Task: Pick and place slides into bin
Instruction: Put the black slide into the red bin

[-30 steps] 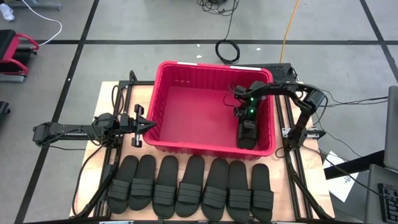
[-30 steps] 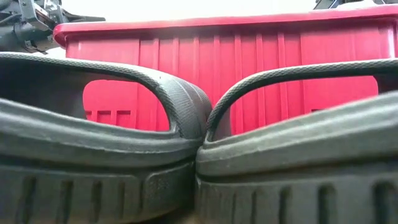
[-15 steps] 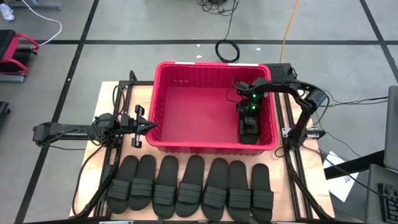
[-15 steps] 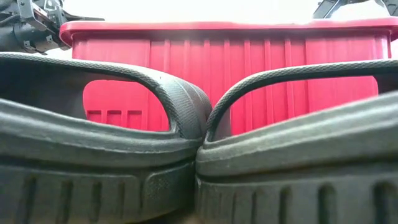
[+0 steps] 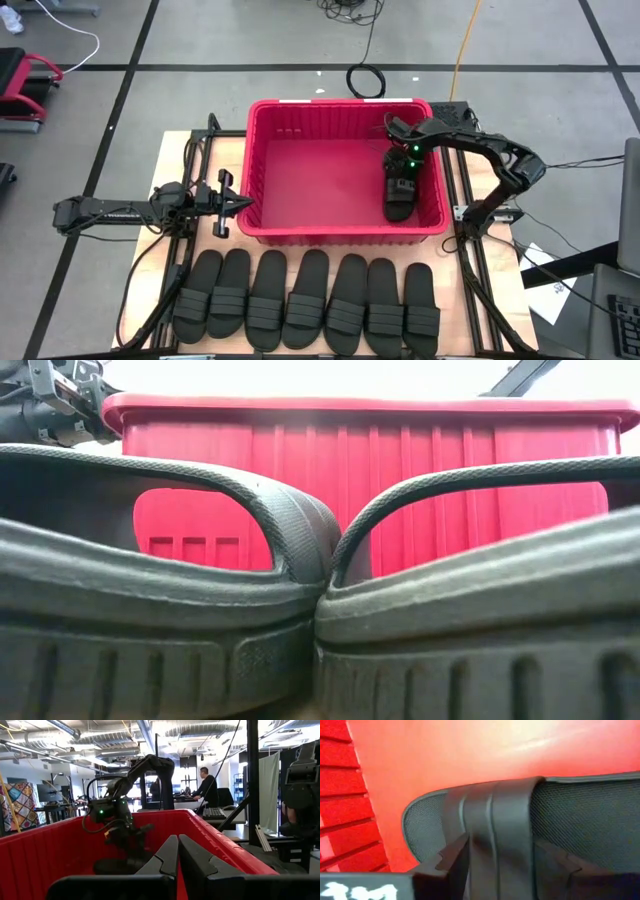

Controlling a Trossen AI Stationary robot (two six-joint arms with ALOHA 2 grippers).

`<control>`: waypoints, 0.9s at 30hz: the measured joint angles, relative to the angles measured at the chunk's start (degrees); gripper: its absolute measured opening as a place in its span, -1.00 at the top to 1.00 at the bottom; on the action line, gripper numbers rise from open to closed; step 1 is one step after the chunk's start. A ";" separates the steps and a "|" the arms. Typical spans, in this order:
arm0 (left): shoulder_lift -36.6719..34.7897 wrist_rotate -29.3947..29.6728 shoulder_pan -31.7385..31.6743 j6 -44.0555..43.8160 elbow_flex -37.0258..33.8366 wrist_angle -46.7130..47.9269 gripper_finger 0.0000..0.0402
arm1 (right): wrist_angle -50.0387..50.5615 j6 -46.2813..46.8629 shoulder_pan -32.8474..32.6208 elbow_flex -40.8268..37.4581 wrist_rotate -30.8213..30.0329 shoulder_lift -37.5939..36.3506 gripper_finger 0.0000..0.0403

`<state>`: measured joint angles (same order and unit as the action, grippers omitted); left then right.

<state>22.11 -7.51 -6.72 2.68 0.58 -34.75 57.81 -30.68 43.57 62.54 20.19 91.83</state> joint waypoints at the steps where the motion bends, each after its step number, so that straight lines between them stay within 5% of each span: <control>1: 0.00 0.00 0.00 0.00 0.00 0.04 0.89 | 0.25 -0.20 0.00 0.04 -0.01 -0.11 0.12; 27: 0.00 -0.01 0.00 -0.39 0.04 0.35 0.89 | 4.54 1.39 -5.84 0.04 0.70 0.57 0.16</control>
<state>22.11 -7.51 -6.72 2.29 0.62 -34.40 62.35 -29.29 37.73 62.59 20.89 92.40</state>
